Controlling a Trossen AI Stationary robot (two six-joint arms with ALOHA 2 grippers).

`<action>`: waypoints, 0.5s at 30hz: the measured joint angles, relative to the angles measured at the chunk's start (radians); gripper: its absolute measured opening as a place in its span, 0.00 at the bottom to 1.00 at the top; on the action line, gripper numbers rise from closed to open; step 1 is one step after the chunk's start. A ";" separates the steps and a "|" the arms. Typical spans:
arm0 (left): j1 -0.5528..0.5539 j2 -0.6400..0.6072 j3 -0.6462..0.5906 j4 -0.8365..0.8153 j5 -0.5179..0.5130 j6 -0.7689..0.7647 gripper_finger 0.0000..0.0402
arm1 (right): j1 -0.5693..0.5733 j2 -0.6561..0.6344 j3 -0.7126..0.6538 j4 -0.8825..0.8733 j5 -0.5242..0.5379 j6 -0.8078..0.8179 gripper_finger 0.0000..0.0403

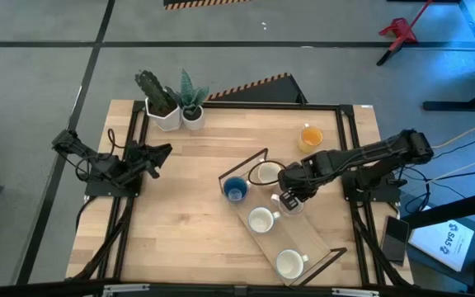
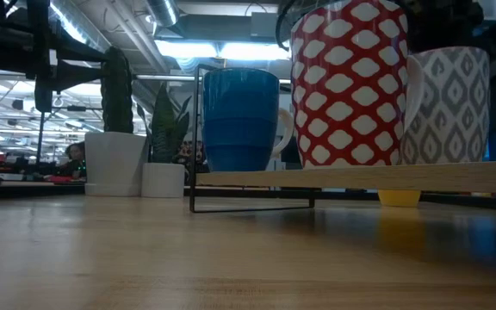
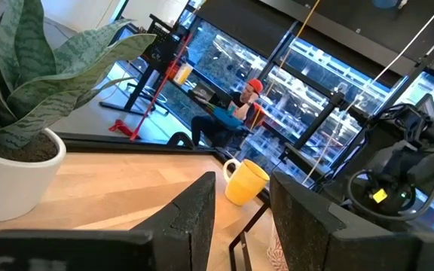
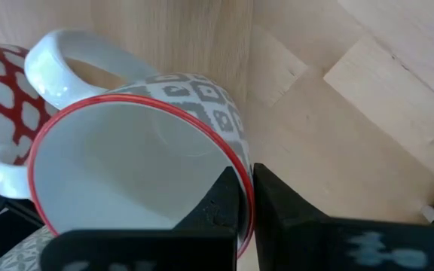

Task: Place coffee mugs
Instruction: Put the gray patterned mug on the shelf

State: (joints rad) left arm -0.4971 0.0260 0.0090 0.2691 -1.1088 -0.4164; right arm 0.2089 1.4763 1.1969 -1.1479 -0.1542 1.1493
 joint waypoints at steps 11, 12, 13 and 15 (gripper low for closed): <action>0.000 0.000 0.000 -0.008 -0.001 0.000 0.30 | 0.000 0.018 0.003 -0.001 -0.004 -0.033 0.01; 0.000 0.000 0.000 -0.008 -0.001 0.000 0.30 | 0.000 0.018 0.003 -0.001 -0.002 -0.032 0.02; 0.000 0.000 0.000 -0.008 -0.001 0.000 0.30 | 0.000 0.019 0.003 0.000 0.001 -0.032 0.02; 0.000 0.000 0.000 -0.008 -0.001 0.000 0.30 | 0.000 0.019 0.003 0.000 0.005 -0.032 0.04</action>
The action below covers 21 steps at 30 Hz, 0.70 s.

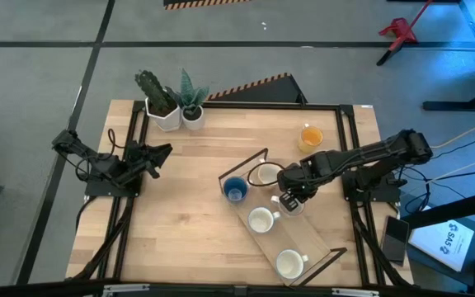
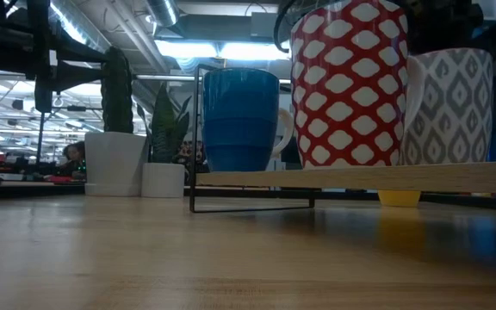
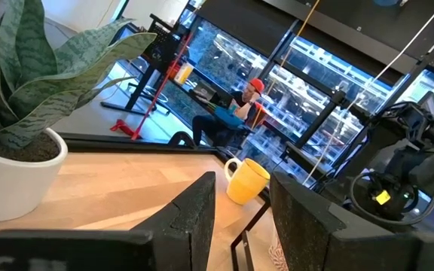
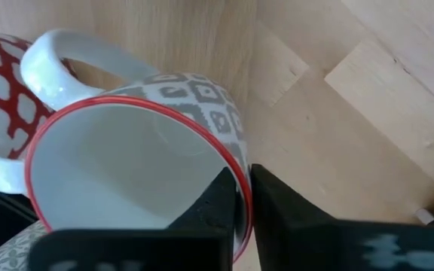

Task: Place coffee mugs
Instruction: Put the gray patterned mug on the shelf

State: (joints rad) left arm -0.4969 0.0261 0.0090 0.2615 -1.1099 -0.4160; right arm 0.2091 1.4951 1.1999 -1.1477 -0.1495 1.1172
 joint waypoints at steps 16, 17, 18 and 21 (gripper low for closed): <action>0.000 0.000 0.000 0.000 0.000 0.000 0.30 | 0.000 0.003 -0.003 0.052 0.026 -0.007 0.18; 0.000 0.000 0.000 0.000 0.000 0.000 0.30 | 0.000 0.002 -0.003 0.058 0.026 -0.009 0.20; 0.000 0.000 0.000 0.000 0.000 0.000 0.30 | 0.000 0.002 -0.003 0.057 0.026 -0.014 0.21; 0.000 0.000 0.000 0.000 0.000 0.000 0.30 | 0.000 0.002 -0.003 0.056 0.026 -0.018 0.24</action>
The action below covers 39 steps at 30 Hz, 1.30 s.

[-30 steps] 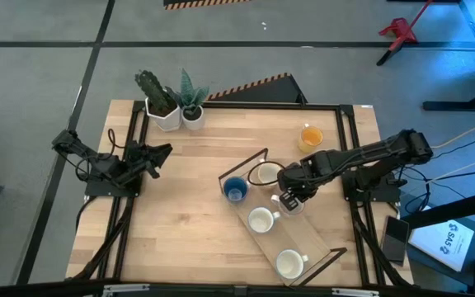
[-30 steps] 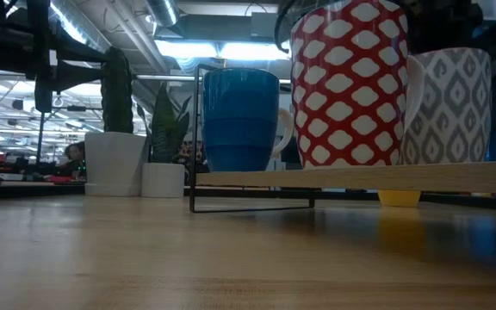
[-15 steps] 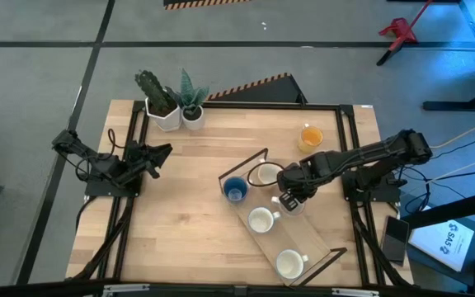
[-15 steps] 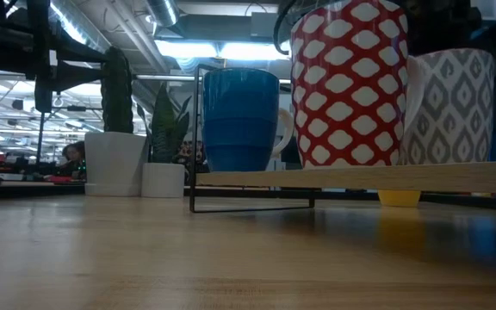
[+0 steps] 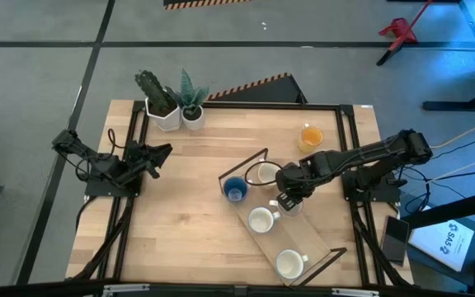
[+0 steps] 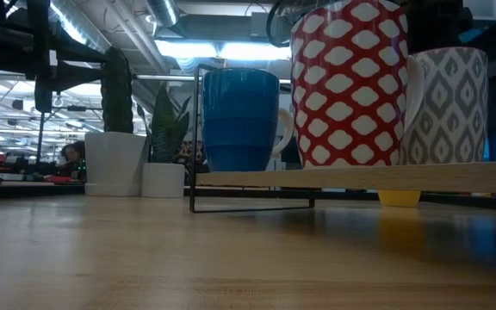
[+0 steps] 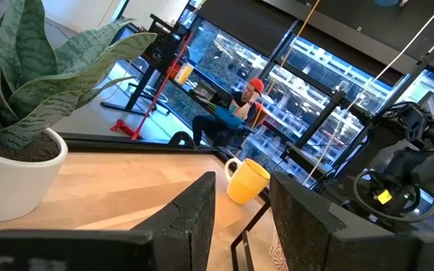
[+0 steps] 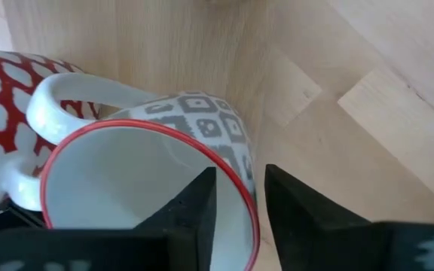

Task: Place coffee mugs
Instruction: Put the gray patterned mug on the shelf, then put the yellow mug on the shelf

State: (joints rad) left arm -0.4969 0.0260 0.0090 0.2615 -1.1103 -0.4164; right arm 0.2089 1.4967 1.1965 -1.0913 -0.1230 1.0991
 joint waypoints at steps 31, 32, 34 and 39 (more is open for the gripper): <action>0.000 0.000 0.000 0.000 -0.012 -0.001 0.30 | -0.063 -0.333 0.001 0.002 0.414 -0.208 0.30; 0.000 0.000 0.000 0.000 -0.015 -0.001 0.30 | -0.087 -0.347 0.001 -0.004 0.453 -0.266 0.30; 0.000 0.000 0.000 0.000 -0.033 -0.001 0.30 | -0.149 -0.358 0.002 -0.010 0.487 -0.417 0.30; 0.000 0.000 0.000 0.000 -0.082 -0.002 0.30 | -0.341 -0.316 0.002 -0.026 0.407 -0.823 0.30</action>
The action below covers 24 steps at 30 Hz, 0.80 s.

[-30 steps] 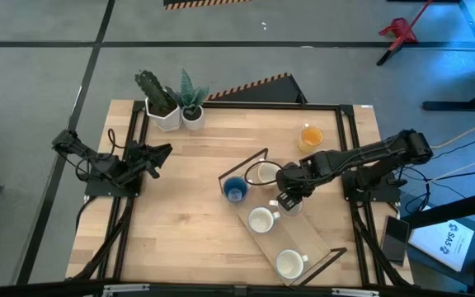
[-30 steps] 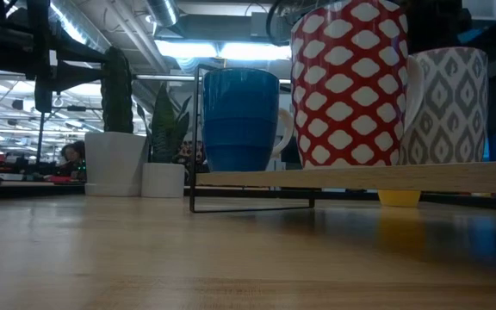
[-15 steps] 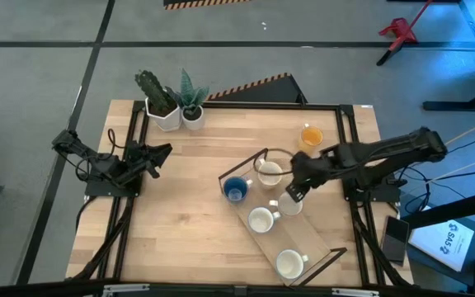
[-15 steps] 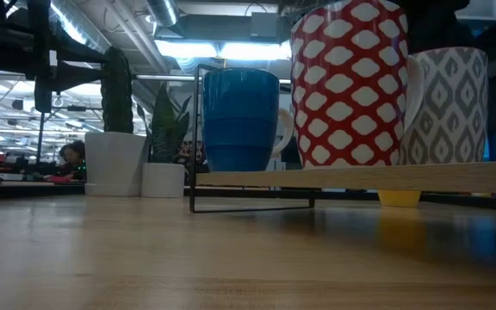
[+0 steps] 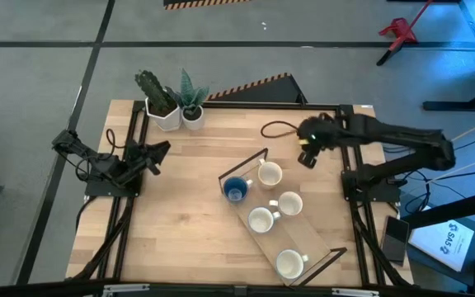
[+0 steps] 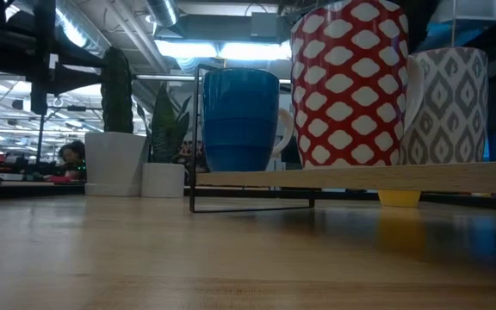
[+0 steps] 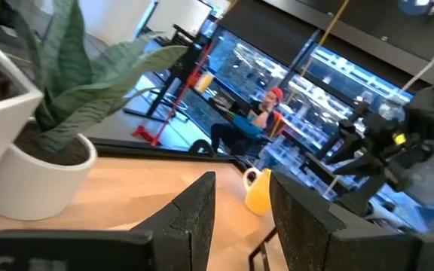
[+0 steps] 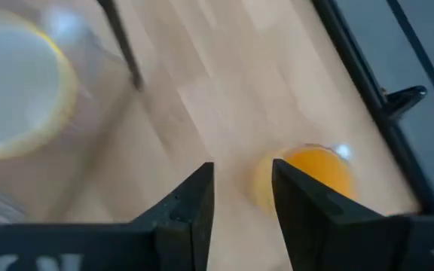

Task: Place coffee mugs
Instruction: Put the yellow mug on the shelf

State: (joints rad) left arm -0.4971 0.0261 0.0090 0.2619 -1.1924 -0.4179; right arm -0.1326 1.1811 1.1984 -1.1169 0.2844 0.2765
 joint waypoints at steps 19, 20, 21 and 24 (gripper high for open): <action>0.000 0.000 0.000 -0.026 -0.134 0.001 0.30 | -0.392 0.207 -0.002 -0.038 -0.036 -0.393 0.55; 0.000 0.000 0.000 -0.026 -0.134 0.001 0.30 | -0.411 0.216 -0.002 -0.022 -0.051 -0.400 0.55; 0.000 0.000 0.000 -0.026 -0.134 0.001 0.30 | -0.427 0.222 -0.002 -0.010 -0.081 -0.412 0.55; 0.000 0.000 0.000 -0.026 -0.134 0.001 0.30 | -0.454 0.239 -0.002 -0.009 -0.153 -0.418 0.55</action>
State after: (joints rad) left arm -0.4969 0.0258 0.0090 0.2359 -1.3266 -0.4168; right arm -0.5861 1.4201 1.1969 -1.1261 0.1318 -0.1418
